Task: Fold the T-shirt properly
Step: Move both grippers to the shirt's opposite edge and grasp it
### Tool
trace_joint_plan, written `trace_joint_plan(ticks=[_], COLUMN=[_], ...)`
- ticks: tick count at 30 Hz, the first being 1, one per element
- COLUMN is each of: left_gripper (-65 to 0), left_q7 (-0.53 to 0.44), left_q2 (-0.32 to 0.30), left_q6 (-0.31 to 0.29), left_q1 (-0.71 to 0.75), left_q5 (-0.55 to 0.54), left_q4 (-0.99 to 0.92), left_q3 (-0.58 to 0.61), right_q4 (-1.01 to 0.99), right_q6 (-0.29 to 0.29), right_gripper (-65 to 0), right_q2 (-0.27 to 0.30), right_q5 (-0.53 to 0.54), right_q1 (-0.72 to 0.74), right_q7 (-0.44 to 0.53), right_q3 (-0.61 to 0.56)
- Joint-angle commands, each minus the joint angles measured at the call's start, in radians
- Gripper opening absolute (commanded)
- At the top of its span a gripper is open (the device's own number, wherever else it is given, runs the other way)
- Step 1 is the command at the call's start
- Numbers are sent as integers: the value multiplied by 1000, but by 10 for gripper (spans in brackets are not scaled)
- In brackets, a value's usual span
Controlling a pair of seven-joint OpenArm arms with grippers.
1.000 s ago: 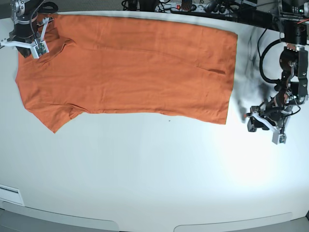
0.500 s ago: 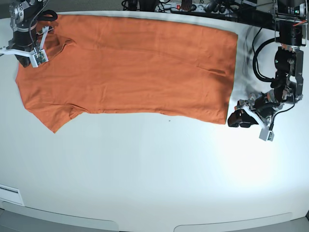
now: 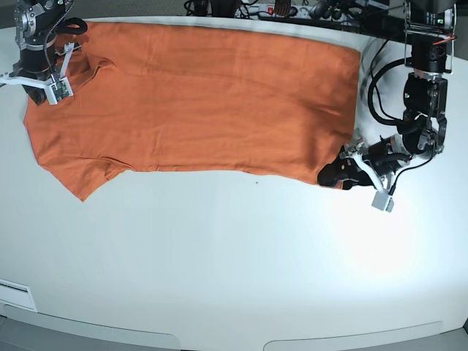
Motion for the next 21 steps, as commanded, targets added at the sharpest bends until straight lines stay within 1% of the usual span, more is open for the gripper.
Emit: trace_joint_plan(ticks=[1, 2, 3, 4, 6, 7, 10, 12, 16, 18, 21], left_gripper=[-377, -451, -550, -648, -650, -650, -650, -650, -650, -650, -650], left_q7=[43, 39, 24, 10, -6, -9, -10, -13, -13, -11, -5], left_q2=[-12, -12, -12, -12, -12, -12, -12, -11, -11, -12, -12], left_q6=[22, 39, 58, 61, 60, 60, 60, 60, 40, 42, 42], left_q1=[-2, -2, -2, -2, -2, -2, -4, -4, -4, -3, -3], left_q5=[24, 26, 38, 60, 101, 109, 111, 109, 107, 108, 108], left_q4=[1, 1, 1, 1, 1, 1, 1, 1, 1, 1, 1], left_q3=[2, 2, 2, 2, 2, 2, 2, 2, 2, 2, 2], right_q4=[18, 18, 18, 18, 18, 18, 16, 16, -2, -50, -191], right_q6=[-14, -14, -14, -14, -14, -3, 48, 58, 53, 66, 108], right_gripper=[-643, -643, -643, -643, -643, -643, -625, -600, -600, -589, -524], right_q2=[14, 14, 14, 14, 15, 14, 14, 14, 14, 14, 11], right_q5=[-15, -15, -15, -15, -13, 12, 149, 196, 205, 280, 391], right_q1=[-3, 0, 0, 1, 5, 16, 92, 168, 346, 435, 566], right_q7=[16, 17, 22, 31, 50, 56, 58, 73, 84, 94, 93], right_q3=[6, 6, 6, 6, 6, 6, 7, 7, 7, 7, 6])
